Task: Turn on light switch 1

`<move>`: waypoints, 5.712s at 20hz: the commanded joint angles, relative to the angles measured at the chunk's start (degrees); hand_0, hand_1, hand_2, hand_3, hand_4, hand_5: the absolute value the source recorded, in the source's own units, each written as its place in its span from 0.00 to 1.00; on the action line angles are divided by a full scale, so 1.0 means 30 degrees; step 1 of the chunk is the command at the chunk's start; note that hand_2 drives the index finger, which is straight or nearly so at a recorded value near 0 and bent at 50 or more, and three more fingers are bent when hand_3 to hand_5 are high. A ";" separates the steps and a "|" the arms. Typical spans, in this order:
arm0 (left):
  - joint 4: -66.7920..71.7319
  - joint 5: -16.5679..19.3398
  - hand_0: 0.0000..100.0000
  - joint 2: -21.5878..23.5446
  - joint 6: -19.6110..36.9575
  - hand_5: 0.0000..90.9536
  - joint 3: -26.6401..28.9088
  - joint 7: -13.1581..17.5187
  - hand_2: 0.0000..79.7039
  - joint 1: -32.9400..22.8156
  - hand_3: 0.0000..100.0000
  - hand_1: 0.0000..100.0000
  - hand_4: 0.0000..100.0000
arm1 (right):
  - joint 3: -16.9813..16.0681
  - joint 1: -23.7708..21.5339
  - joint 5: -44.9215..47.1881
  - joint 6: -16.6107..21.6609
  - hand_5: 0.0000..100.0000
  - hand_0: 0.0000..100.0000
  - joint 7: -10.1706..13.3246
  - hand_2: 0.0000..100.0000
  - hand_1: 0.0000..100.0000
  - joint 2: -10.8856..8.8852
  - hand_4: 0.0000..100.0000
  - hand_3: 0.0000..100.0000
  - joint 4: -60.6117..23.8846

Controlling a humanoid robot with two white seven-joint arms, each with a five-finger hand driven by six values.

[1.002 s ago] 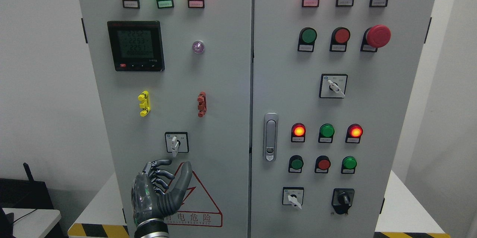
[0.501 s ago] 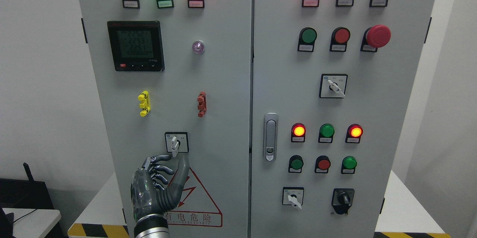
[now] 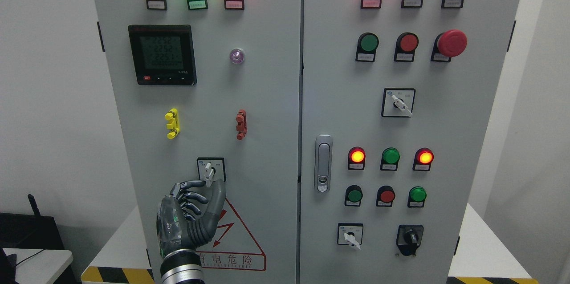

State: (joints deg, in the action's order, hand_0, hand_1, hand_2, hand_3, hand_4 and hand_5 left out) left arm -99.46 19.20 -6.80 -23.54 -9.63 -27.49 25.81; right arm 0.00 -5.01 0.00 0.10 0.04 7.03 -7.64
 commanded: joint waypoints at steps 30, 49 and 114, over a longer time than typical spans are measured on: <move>0.0047 0.0016 0.16 -0.0018 -0.1206 0.91 -0.0130 0.0083 0.53 0.0744 0.71 0.44 0.83 | 0.0381 0.0000 0.0498 -0.0003 0.00 0.12 0.0016 0.00 0.39 0.0000 0.00 0.00 -0.0003; 0.0018 -0.0013 0.17 0.0011 -0.1675 0.90 -0.0188 0.0083 0.53 0.0949 0.70 0.44 0.82 | 0.0381 0.0000 0.0498 -0.0003 0.00 0.12 0.0016 0.00 0.39 0.0000 0.00 0.00 -0.0003; 0.0604 -0.0043 0.28 0.0040 -0.1998 0.89 -0.0188 0.0434 0.45 0.1301 0.64 0.31 0.80 | 0.0381 0.0000 0.0498 -0.0003 0.00 0.12 0.0016 0.00 0.39 0.0000 0.00 0.00 -0.0003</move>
State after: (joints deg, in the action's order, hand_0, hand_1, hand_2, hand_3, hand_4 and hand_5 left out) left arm -97.93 19.16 -6.69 -29.50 -10.27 -26.22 29.69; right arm 0.00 -5.01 0.00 0.10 0.04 7.03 -7.63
